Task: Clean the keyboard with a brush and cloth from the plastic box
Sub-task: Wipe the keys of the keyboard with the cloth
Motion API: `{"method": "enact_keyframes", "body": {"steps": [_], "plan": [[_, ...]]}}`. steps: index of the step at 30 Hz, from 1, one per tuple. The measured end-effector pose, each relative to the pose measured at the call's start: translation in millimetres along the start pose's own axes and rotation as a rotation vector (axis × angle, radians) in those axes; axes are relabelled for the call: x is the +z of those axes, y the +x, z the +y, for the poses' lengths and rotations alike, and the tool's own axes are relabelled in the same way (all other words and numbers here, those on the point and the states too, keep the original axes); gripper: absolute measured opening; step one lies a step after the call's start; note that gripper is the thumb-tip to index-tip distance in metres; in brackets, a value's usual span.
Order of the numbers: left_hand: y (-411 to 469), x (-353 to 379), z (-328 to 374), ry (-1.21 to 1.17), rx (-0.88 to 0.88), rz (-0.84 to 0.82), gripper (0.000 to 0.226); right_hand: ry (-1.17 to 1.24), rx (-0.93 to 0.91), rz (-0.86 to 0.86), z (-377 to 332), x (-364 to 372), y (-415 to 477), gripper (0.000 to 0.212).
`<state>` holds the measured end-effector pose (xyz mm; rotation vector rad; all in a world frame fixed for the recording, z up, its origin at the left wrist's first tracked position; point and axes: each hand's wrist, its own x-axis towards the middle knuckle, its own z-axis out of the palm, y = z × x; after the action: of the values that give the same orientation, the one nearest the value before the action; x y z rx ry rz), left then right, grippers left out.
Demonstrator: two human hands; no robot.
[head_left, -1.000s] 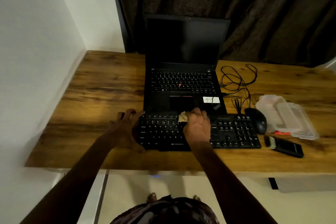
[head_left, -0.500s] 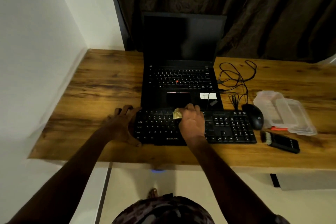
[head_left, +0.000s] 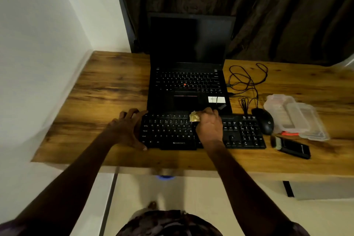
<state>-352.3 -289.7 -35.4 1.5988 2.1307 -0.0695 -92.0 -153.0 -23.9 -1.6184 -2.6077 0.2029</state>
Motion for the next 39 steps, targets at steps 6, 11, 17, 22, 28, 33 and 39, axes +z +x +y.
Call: {"method": "enact_keyframes", "body": {"steps": [6, 11, 17, 22, 28, 33, 39], "plan": [[1, 2, -3, -0.002, 0.012, 0.015, 0.144, 0.003, 0.153, 0.038, 15, 1, -3, 0.043], [4, 5, -7, -0.025, 0.028, 0.010, 0.143, 0.033, 0.098, 0.008, -10, 4, -4, 0.043], [7, 7, -10, -0.046, 0.025, 0.001, 0.144, -0.004, 0.044, -0.027, -13, 1, -4, 0.045], [8, 9, -12, -0.046, 0.036, 0.012, 0.144, 0.002, 0.187, 0.033, 4, 1, -4, 0.042], [8, 12, -13, -0.051, 0.051, 0.029, 0.145, -0.031, 0.104, 0.000, -23, 4, -7, 0.041], [9, 13, -15, -0.072, 0.065, 0.042, 0.144, -0.071, 0.194, -0.007, -11, 0, -7, 0.042], [8, 13, -15, -0.097, 0.081, 0.048, 0.146, 0.000, 0.173, 0.012, -28, 6, -11, 0.044]]}}
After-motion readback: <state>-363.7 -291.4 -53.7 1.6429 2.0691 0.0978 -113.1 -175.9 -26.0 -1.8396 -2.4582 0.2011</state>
